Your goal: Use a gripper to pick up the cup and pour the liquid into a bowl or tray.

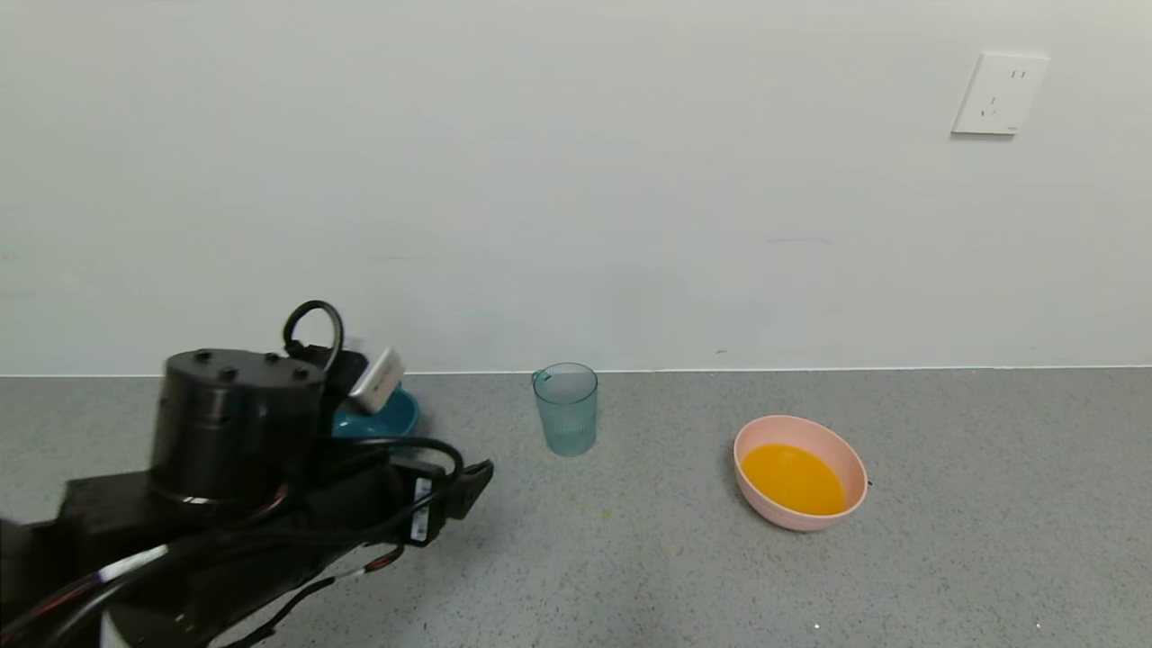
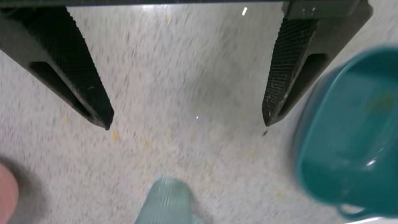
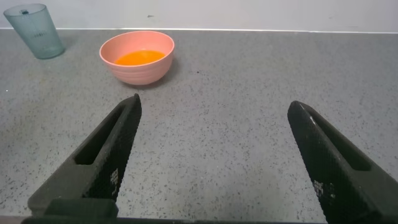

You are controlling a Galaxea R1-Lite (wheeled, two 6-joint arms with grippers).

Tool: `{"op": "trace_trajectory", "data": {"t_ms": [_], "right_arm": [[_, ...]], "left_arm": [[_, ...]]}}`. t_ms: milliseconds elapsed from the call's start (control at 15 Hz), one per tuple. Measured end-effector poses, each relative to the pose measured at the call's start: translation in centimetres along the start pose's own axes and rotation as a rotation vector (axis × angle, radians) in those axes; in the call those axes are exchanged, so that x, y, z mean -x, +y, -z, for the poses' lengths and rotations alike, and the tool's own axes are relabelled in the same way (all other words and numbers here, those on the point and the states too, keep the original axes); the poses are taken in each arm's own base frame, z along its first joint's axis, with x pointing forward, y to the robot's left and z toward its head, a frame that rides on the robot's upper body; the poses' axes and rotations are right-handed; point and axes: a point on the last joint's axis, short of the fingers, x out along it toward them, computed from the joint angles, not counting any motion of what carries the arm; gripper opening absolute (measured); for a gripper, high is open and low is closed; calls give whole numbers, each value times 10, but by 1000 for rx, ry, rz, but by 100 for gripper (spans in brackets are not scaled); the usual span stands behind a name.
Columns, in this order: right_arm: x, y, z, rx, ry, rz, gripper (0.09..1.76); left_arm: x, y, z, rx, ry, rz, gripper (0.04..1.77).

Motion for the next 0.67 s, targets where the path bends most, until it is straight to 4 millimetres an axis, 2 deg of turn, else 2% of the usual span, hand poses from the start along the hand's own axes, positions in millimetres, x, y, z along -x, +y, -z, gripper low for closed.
{"op": "trace_trajectory", "data": {"t_ms": [400, 667], "right_arm": [[0, 0, 0, 0, 0, 0, 171], [0, 0, 0, 0, 0, 0, 171]], "left_arm": [[97, 38, 35, 0, -32, -60, 171], [154, 67, 45, 50, -112, -169, 172]]}}
